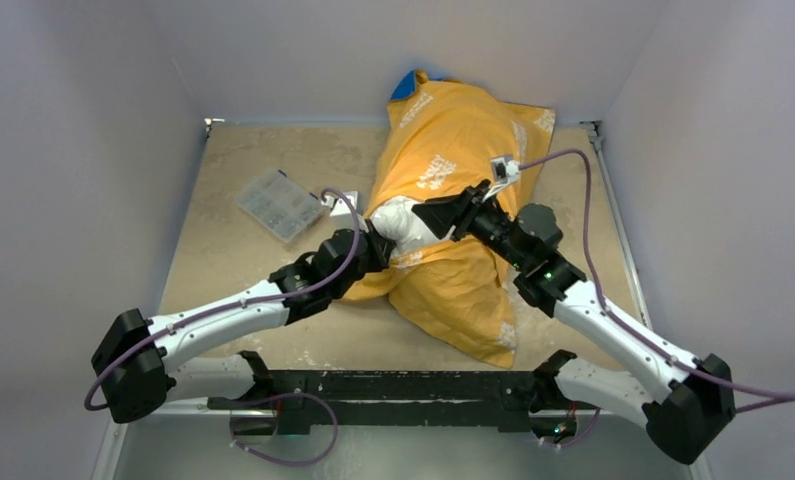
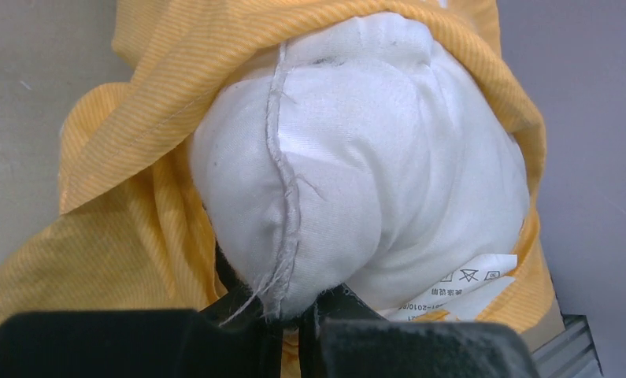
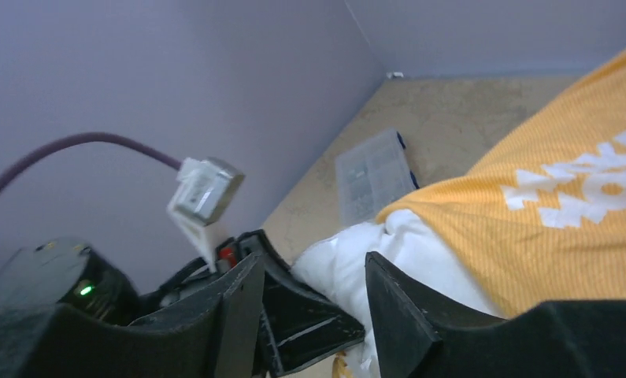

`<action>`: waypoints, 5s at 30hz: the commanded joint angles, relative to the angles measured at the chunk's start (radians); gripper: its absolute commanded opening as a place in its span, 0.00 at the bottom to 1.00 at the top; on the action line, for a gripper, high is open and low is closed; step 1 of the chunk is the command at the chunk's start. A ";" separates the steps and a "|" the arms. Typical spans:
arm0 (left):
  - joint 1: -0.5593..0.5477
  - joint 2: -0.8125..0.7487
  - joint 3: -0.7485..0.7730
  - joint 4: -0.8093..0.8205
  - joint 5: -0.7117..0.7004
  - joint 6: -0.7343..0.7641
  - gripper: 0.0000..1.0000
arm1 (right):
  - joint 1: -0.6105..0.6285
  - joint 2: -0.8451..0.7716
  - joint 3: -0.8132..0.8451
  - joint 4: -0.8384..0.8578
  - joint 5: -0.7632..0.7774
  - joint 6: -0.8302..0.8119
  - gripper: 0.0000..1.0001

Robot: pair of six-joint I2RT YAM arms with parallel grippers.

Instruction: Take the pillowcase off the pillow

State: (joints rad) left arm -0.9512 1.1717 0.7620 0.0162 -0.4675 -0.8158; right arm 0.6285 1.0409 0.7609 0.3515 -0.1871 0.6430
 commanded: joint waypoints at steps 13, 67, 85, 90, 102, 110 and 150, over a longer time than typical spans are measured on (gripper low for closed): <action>0.174 -0.054 0.198 -0.220 0.127 0.210 0.00 | 0.003 0.092 0.139 -0.227 0.049 -0.255 0.78; 0.336 0.184 0.655 -0.263 0.452 0.204 0.00 | 0.474 0.368 -0.087 -0.054 0.082 -0.043 0.00; 0.640 0.294 0.991 -0.342 0.552 0.183 0.00 | 0.508 0.480 -0.193 0.032 0.156 0.136 0.00; 0.720 0.301 0.936 -0.362 0.542 0.193 0.01 | 0.508 0.467 -0.205 0.069 0.158 0.145 0.00; 0.721 -0.047 0.414 -0.343 0.575 0.173 0.73 | 0.508 0.458 -0.095 0.154 0.164 0.124 0.00; 0.717 -0.368 0.024 -0.401 0.723 0.045 0.80 | 0.508 0.515 -0.041 0.194 0.184 0.083 0.00; 0.387 -0.157 0.104 -0.114 0.422 -0.061 0.00 | 0.508 0.420 -0.174 0.097 0.211 0.222 0.00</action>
State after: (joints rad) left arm -0.6151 0.9936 0.7086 -0.1799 0.0372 -0.9474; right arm 1.1229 1.4700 0.6212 0.5240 0.0486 0.7906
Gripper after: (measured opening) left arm 0.032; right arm 0.005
